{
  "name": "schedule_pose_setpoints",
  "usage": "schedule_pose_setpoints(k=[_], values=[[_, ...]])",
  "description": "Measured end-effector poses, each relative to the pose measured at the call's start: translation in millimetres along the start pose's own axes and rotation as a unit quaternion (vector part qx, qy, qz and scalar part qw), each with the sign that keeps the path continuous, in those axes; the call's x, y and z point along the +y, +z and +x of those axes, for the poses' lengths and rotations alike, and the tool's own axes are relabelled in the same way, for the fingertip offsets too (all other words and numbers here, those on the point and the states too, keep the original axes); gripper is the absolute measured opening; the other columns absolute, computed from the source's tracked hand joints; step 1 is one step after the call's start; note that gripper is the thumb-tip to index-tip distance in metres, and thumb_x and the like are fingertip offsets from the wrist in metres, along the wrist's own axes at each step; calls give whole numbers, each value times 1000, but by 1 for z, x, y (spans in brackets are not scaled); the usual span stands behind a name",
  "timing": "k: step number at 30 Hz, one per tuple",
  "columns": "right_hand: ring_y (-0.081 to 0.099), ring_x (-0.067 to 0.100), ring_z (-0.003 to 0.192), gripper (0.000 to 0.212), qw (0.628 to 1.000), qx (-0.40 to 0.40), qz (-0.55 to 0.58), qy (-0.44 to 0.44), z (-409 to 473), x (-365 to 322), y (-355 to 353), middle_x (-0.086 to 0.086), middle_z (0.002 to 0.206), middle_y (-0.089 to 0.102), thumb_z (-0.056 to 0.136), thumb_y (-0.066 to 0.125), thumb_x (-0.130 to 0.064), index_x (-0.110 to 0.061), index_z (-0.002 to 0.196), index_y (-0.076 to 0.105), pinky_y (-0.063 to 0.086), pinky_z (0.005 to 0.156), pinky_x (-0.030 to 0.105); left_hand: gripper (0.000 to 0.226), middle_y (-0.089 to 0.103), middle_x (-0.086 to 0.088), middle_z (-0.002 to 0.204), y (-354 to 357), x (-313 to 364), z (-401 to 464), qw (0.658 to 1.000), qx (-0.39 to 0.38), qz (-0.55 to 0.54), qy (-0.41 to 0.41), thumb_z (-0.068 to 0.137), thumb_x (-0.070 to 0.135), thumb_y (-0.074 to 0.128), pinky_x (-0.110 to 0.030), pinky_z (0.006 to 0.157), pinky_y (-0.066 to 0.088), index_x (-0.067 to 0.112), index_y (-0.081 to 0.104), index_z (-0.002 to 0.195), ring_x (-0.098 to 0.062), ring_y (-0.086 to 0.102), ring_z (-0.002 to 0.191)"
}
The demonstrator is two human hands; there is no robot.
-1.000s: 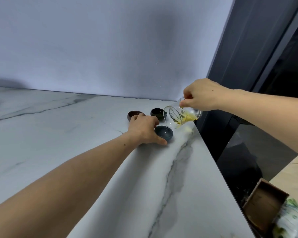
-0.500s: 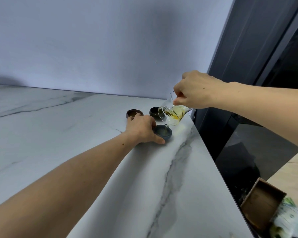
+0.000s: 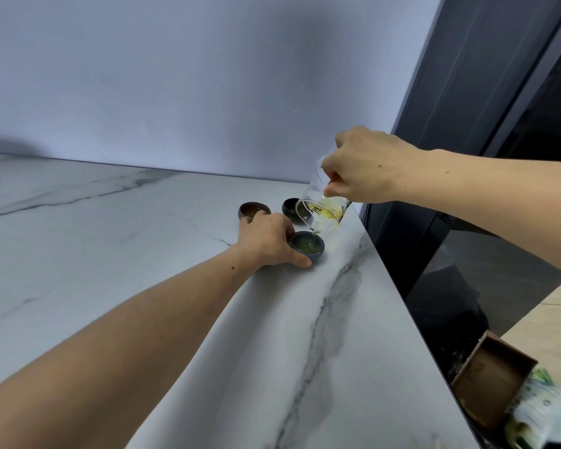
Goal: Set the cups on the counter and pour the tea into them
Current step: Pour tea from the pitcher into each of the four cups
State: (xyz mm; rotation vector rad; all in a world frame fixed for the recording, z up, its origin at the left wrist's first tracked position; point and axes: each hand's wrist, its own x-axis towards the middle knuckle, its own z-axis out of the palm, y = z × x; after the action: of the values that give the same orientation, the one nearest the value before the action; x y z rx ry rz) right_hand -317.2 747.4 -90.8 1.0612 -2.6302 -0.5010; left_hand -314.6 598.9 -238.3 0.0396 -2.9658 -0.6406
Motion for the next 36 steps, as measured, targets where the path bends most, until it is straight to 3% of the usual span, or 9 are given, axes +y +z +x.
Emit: schedule_pose_setpoints(k=[5, 12, 36], values=[[40, 25, 81, 28, 1000, 12, -21, -20, -1, -4, -1, -1, 69, 29, 90, 52, -38, -15, 76, 48, 38, 62, 33, 67, 68, 3, 103, 1, -1, 0, 1000, 6, -3, -1, 54, 67, 78, -41, 92, 33, 28, 66, 107, -21, 52, 109], [40, 25, 84, 32, 999, 11, -32, -19, -2, -10, -4, 7, 86, 43, 90, 54, -37, -7, 90, 64, 38, 63, 34, 66, 69, 6, 103, 5, -4, 0, 1000, 17, -16, -7, 52, 67, 78, -41, 96, 33, 30, 67, 105, -19, 52, 112], [43, 24, 87, 34, 999, 8, -26, -21, -6, -10, 0, 7, 90, 47, 89, 57, -40, -8, 91, 69, 48, 70, 37, 64, 69, 5, 101, 3, -3, 1, 1000, 11, -7, -3, 53, 67, 77, -41, 94, 34, 29, 68, 104, -20, 54, 109]])
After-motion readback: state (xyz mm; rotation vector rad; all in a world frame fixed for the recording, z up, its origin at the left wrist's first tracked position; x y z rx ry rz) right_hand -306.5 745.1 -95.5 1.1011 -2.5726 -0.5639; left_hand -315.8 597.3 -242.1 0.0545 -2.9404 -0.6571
